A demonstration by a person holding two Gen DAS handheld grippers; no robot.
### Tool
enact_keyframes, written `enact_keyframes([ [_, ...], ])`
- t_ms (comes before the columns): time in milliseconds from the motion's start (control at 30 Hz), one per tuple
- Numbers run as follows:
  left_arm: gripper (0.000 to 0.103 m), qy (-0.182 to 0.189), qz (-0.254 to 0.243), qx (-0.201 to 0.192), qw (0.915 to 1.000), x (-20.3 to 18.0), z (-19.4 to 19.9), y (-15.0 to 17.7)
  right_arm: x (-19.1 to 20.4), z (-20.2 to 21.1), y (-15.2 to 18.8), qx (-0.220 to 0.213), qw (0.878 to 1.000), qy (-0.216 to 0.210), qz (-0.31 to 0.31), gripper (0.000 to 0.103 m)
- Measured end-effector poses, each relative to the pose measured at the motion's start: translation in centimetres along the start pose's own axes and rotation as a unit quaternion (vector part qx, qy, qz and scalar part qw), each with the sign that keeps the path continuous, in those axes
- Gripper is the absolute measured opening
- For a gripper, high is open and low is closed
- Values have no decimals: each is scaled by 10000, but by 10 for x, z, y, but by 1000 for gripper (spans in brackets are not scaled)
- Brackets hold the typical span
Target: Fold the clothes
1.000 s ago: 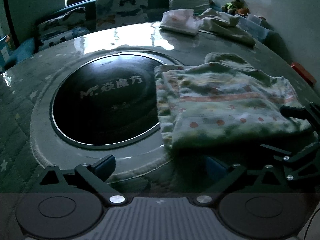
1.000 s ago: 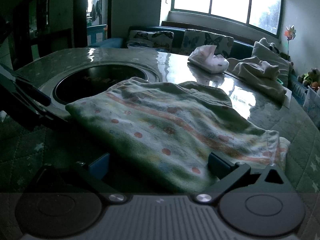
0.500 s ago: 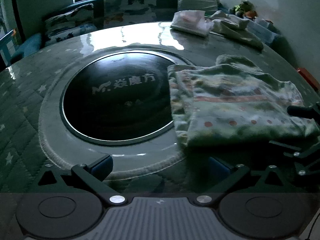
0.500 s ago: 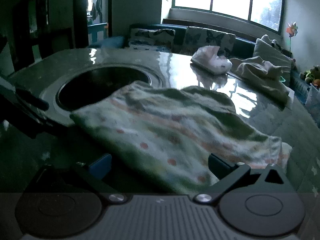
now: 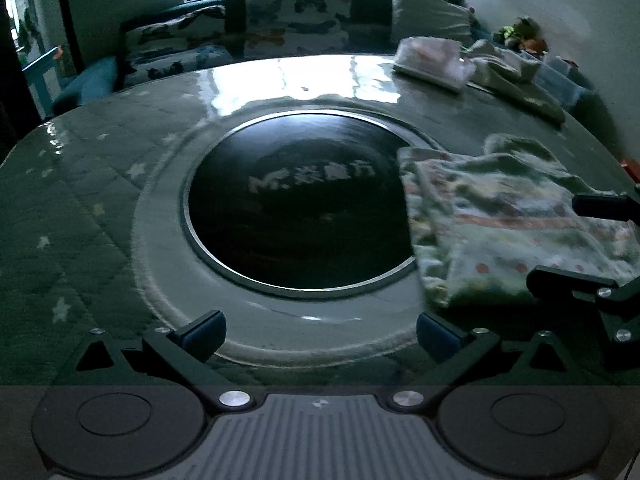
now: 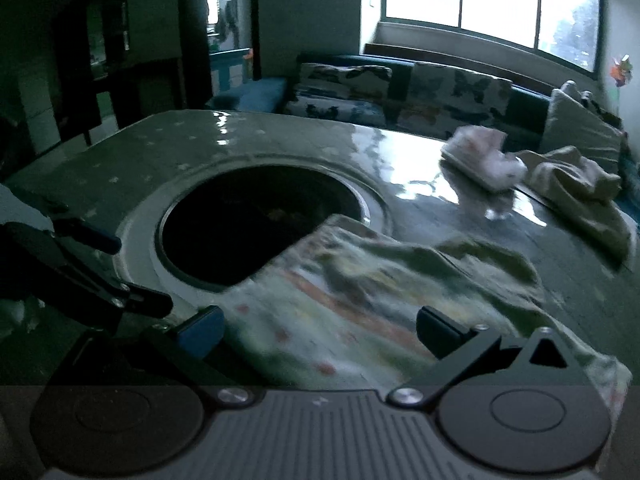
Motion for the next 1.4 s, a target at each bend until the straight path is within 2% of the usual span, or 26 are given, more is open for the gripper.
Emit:
enact_keyframes([
  [233, 103, -197, 159, -120, 9996, 28, 4, -11, 18, -16, -26, 10, 9998, -89, 191, 103],
  [600, 103, -483, 360, -219, 9979, 61, 5, -21, 44, -43, -60, -132, 9993, -341, 90, 103],
  [800, 103, -669, 464, -177, 9965, 76, -1, -14, 54, -60, -61, -159, 9989, -447, -45, 103],
  [1400, 103, -969, 884, 116, 9913, 106, -19, 10, 77, -101, -39, 170, 9969, -747, -160, 103],
])
Point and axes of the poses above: each gripper's, at about its wrist camera, not at the fingertips, and z roughly against the way its jaws point, x to its left, y to its underside, the point moved 10 cm from there along -z, roughly the way its jaws point, and after that the axes turned 8 degrees about -y, right-handed, at the moved point
